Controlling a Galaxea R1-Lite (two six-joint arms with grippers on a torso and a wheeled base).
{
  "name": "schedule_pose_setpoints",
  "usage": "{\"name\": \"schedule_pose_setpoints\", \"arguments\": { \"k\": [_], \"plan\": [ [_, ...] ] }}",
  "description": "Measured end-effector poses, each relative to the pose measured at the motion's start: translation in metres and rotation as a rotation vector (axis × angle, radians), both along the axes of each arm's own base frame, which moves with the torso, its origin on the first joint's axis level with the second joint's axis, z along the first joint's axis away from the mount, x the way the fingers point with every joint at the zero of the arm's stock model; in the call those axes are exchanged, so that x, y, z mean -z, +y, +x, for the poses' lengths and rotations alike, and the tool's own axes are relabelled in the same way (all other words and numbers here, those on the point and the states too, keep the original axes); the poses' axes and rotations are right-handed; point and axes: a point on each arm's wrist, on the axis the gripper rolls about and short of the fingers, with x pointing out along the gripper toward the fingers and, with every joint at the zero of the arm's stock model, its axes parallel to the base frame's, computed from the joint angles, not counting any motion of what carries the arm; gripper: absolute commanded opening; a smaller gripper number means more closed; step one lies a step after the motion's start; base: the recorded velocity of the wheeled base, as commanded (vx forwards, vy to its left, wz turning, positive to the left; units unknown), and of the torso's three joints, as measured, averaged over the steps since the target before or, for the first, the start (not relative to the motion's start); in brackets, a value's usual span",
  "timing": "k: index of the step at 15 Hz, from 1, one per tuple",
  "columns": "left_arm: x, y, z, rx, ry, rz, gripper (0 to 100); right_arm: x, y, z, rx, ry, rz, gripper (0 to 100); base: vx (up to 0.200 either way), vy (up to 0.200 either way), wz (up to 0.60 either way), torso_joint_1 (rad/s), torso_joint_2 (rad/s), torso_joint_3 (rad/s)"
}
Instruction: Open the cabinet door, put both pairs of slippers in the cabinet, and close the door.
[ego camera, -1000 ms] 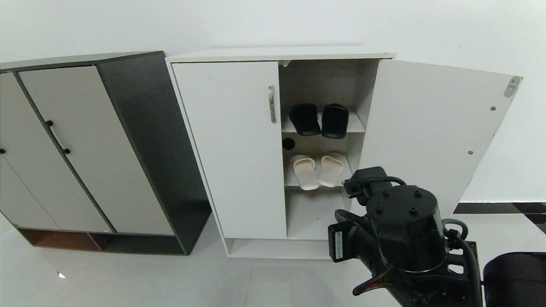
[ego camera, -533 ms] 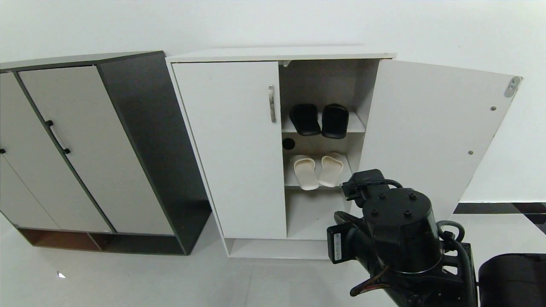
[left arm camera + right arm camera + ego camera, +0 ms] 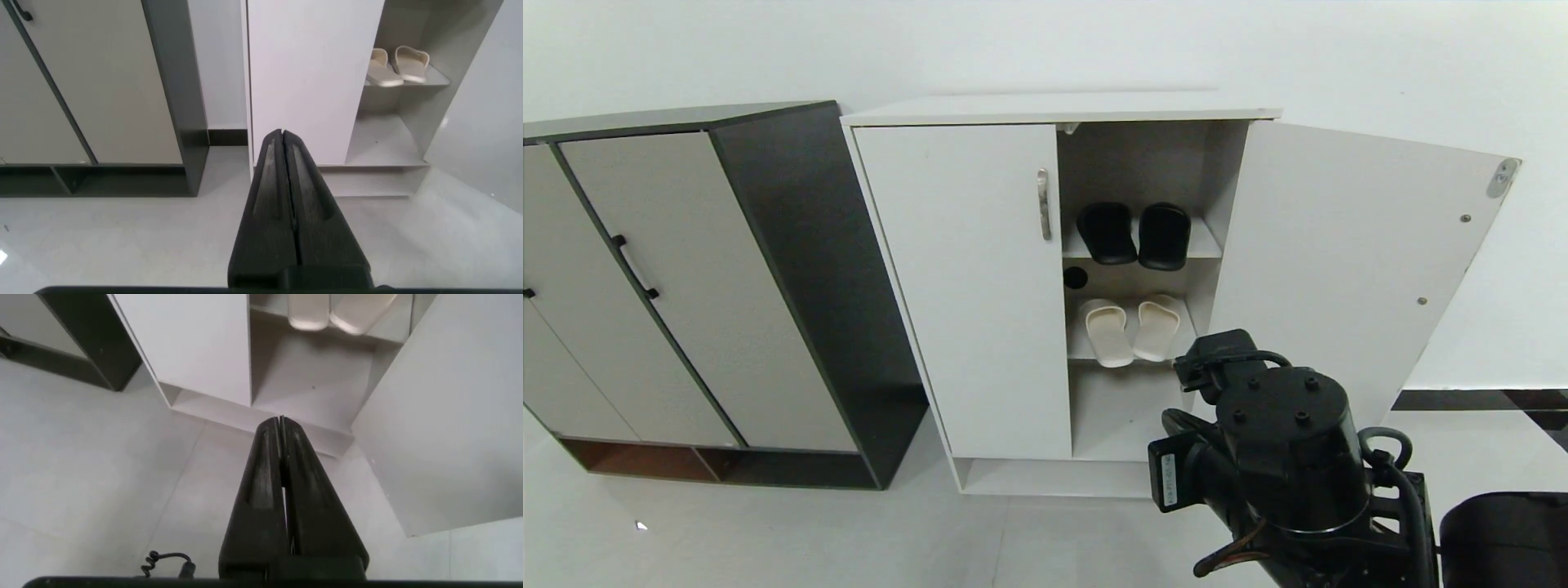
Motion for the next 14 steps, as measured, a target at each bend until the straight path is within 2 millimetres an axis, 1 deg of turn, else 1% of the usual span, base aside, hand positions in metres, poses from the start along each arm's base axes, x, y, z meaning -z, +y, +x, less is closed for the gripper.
{"name": "schedule_pose_setpoints", "arguments": {
  "k": [5, 14],
  "plan": [
    [-0.0001, 0.0, 0.0, 0.0, 0.0, 0.0, 0, 0.0007, -0.0001, 0.0003, 0.0, 0.002, -0.004, 0, 0.0, 0.0, 0.0, 0.063, -0.5, -0.358],
    [0.0001, 0.0, 0.0, 0.0, 0.001, 0.0, 0, 0.0008, 0.0001, 0.0001, 0.0, 0.001, -0.005, 0, 0.0, 0.0, 0.0, 0.147, -0.47, -0.328]
  ]
}}
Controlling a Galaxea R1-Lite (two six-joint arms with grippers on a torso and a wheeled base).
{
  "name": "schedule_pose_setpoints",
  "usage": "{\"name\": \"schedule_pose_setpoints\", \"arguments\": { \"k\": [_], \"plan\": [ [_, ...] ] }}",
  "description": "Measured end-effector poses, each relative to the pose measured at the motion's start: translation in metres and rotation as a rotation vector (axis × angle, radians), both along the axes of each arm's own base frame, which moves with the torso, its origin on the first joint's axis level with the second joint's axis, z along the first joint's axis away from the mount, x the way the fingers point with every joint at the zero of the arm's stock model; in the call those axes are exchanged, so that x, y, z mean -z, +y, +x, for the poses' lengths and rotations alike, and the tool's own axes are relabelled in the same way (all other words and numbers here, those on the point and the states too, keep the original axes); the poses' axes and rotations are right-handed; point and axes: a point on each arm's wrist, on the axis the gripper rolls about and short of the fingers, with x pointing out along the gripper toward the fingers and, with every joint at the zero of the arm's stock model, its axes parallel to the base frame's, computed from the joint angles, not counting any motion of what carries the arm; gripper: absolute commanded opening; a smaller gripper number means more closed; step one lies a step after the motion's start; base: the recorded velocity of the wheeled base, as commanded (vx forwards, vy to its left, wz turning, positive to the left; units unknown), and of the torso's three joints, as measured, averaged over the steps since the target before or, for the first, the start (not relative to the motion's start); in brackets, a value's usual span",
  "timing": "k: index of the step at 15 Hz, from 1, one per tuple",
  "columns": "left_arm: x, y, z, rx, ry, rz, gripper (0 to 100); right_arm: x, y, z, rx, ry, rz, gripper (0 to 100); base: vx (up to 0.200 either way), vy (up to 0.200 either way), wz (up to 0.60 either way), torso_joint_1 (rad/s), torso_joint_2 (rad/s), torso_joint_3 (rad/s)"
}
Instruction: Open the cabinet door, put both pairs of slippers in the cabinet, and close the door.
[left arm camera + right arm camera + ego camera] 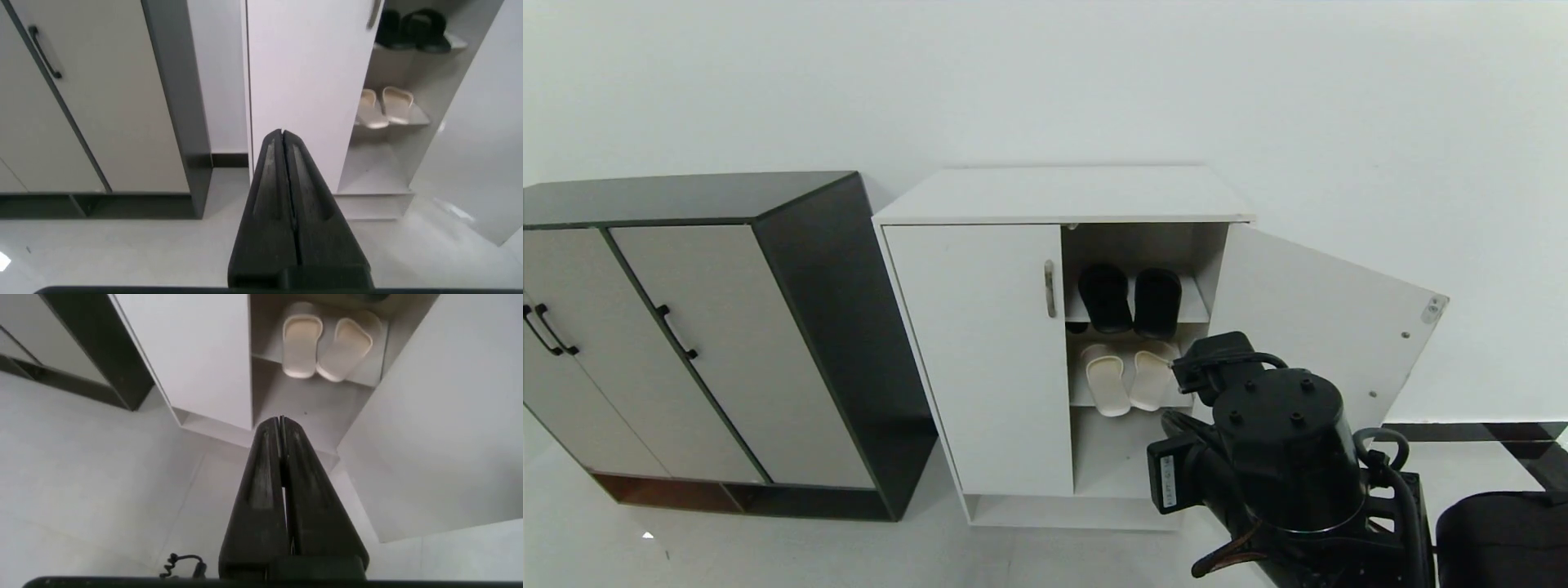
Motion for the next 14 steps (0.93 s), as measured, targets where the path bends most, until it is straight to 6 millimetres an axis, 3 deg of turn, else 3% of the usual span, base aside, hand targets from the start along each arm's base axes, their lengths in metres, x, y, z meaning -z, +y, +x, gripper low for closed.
{"name": "schedule_pose_setpoints", "arguments": {
  "k": [14],
  "plan": [
    [0.0, 0.0, 0.0, 0.001, 0.0, 0.0, 0, -0.0004, -0.0044, 0.0057, 0.023, 0.001, 0.006, 0, 0.0, 0.0, 0.0, 0.223, -0.53, -0.315]
  ]
}}
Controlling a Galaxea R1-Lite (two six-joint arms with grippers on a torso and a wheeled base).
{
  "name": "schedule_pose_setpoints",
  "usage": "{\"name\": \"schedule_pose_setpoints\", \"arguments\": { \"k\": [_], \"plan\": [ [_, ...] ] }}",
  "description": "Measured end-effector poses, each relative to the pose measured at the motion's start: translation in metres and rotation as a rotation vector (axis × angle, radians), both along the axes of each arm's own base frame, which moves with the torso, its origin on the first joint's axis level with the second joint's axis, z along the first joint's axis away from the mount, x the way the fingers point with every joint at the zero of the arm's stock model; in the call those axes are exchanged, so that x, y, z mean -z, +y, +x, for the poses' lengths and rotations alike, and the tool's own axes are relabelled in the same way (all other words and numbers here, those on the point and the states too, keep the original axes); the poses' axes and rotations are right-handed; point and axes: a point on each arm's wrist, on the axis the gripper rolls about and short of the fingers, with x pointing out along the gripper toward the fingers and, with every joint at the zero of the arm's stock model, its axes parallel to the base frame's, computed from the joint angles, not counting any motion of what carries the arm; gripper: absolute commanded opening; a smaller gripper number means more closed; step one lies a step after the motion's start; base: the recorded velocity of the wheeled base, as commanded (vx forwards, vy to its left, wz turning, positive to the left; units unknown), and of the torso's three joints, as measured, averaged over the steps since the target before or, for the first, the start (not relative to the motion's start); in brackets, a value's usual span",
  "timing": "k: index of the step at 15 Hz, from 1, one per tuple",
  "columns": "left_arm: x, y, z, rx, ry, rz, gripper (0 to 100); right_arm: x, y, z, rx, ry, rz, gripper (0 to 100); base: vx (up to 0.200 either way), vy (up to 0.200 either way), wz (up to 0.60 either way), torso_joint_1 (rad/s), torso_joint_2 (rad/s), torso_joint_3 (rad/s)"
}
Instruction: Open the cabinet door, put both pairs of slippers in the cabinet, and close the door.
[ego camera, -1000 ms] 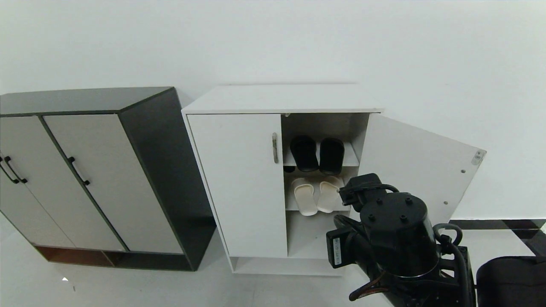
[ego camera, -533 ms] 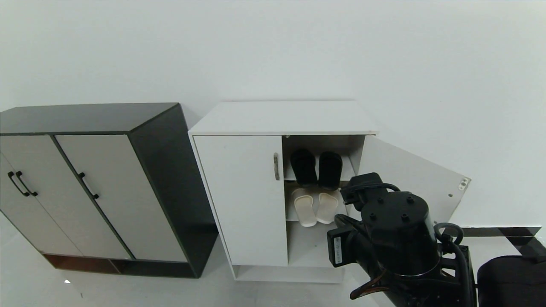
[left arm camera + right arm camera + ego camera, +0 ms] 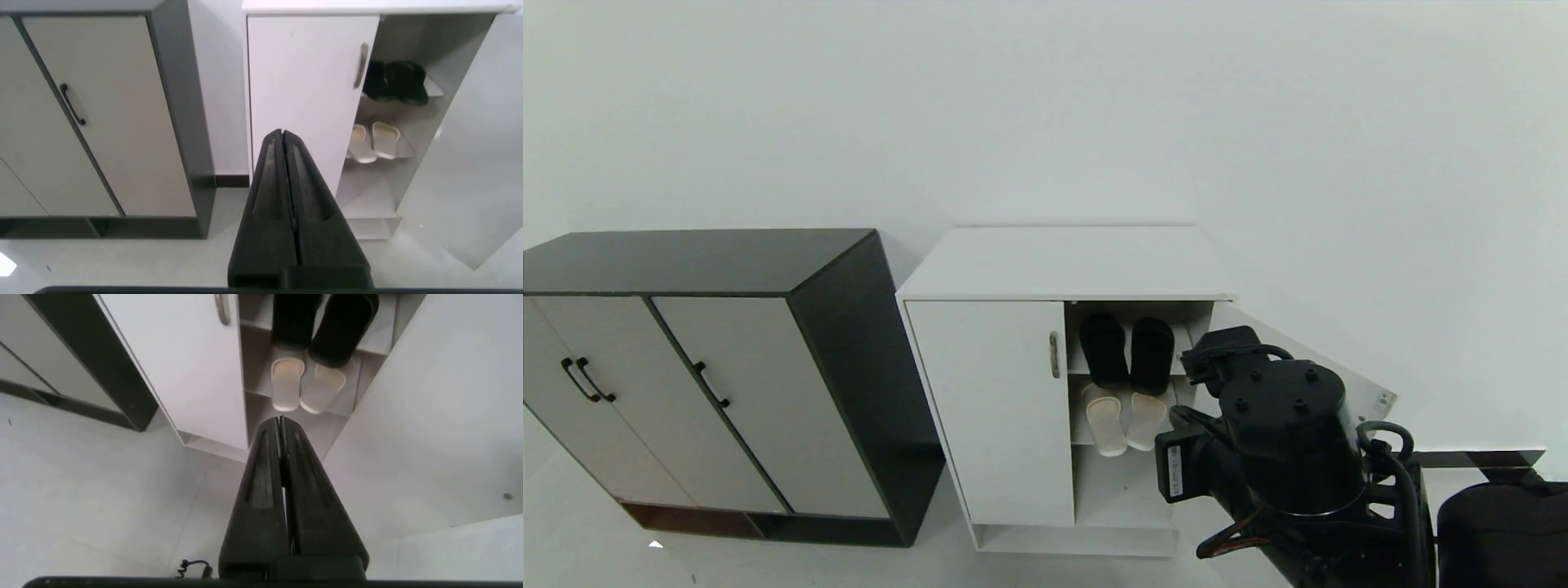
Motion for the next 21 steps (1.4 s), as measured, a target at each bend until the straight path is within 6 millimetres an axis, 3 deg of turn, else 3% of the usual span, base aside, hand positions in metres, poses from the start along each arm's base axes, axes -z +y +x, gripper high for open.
{"name": "schedule_pose_setpoints", "arguments": {
  "k": [3, 14, 21],
  "plan": [
    [0.0, 0.0, 0.0, 0.0, 0.0, 0.0, 0, 0.0007, -0.001, 0.0008, -0.001, 0.003, -0.001, 0, 0.0, 0.0, 0.0, 0.203, -0.46, -0.255],
    [0.0, 0.0, 0.0, 0.0, 0.0, 0.0, 0, 0.0048, -0.0003, 0.0018, 0.0, 0.011, -0.015, 0, 0.0, 0.0, 0.0, 0.004, -0.01, -0.005],
    [0.0, 0.0, 0.0, -0.001, 0.0, 0.0, 0, 0.0061, -0.0014, 0.0044, 0.009, 0.013, -0.018, 0, 0.0, 0.0, -0.6, 0.004, 0.0, 0.001]
  ]
}}
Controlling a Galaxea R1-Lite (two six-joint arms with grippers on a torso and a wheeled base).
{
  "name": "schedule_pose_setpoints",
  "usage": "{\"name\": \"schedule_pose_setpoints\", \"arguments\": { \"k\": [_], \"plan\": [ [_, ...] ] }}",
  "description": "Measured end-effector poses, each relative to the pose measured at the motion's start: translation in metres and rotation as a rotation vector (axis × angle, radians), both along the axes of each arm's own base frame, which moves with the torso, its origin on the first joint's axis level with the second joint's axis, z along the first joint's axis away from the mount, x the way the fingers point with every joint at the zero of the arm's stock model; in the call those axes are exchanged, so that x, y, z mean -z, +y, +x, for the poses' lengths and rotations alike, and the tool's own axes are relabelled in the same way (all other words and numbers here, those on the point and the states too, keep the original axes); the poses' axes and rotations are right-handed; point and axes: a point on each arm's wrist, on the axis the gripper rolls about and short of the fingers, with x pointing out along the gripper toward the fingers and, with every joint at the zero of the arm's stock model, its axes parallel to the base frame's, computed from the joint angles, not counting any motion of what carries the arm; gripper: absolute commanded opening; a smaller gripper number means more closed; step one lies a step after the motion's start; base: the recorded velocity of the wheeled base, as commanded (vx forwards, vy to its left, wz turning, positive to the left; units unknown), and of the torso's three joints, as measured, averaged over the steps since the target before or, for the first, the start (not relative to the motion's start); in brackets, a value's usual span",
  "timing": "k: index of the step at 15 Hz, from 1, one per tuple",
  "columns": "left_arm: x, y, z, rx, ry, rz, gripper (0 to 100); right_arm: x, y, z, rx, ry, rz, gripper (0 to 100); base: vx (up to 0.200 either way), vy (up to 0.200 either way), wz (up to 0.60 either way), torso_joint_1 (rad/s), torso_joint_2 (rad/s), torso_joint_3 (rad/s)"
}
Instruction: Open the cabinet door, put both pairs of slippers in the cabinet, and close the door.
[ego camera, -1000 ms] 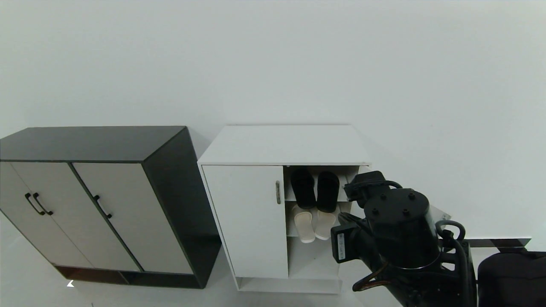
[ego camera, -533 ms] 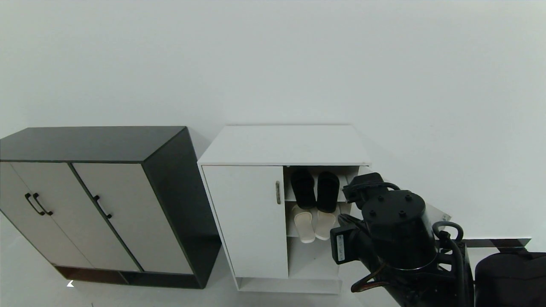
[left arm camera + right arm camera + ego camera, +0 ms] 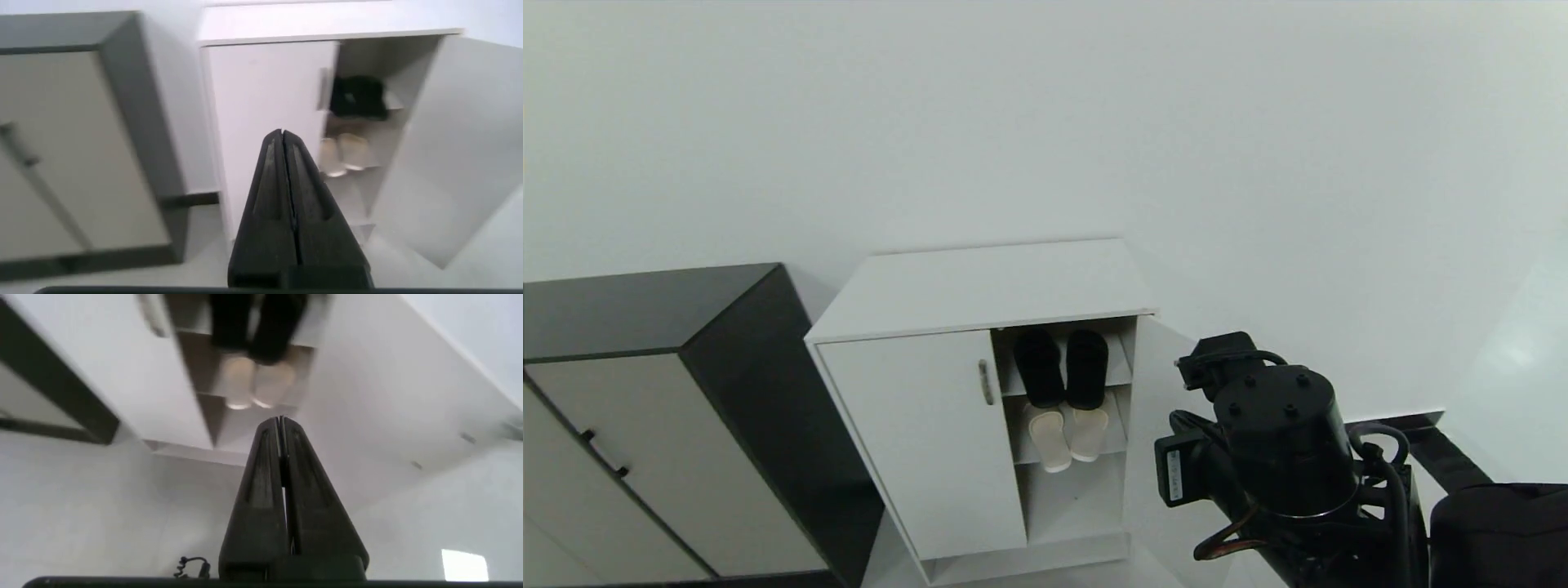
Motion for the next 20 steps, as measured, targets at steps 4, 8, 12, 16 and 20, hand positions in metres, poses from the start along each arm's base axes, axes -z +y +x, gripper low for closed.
{"name": "schedule_pose_setpoints", "arguments": {
  "k": [4, 8, 12, 16, 20],
  "plan": [
    [0.0, 0.0, 0.0, 0.0, 0.0, 0.0, 0, -0.006, -0.017, 0.025, 0.08, -0.047, 0.001, 0, 0.0, 0.0, 0.0, 0.0, 0.0, 0.0],
    [0.0, 0.0, 0.0, -0.001, 0.0, 0.0, 0, -0.005, -0.04, 0.057, 0.127, -0.065, 0.034, 0, 0.0, 0.0, 0.0, 0.0, 0.0, 0.0],
    [0.0, 0.0, 0.0, -0.005, 0.0, 0.0, 0, -0.01, -0.07, 0.107, 0.229, -0.083, 0.08, 0, 0.0, 0.0, 0.0, 0.0, 0.0, 0.0],
    [0.0, 0.0, 0.0, -0.004, 0.0, 0.0, 0, -0.003, -0.082, 0.149, 0.298, -0.09, 0.09, 0, 0.0, 0.0, 0.0, 0.0, 0.0, 0.0],
    [0.0, 0.0, 0.0, -0.004, 0.0, 0.0, 0, 0.022, -0.085, 0.181, 0.342, -0.057, 0.088, 0, 0.0, 0.0, 0.0, 0.0, 0.0, 0.0]
  ]
}}
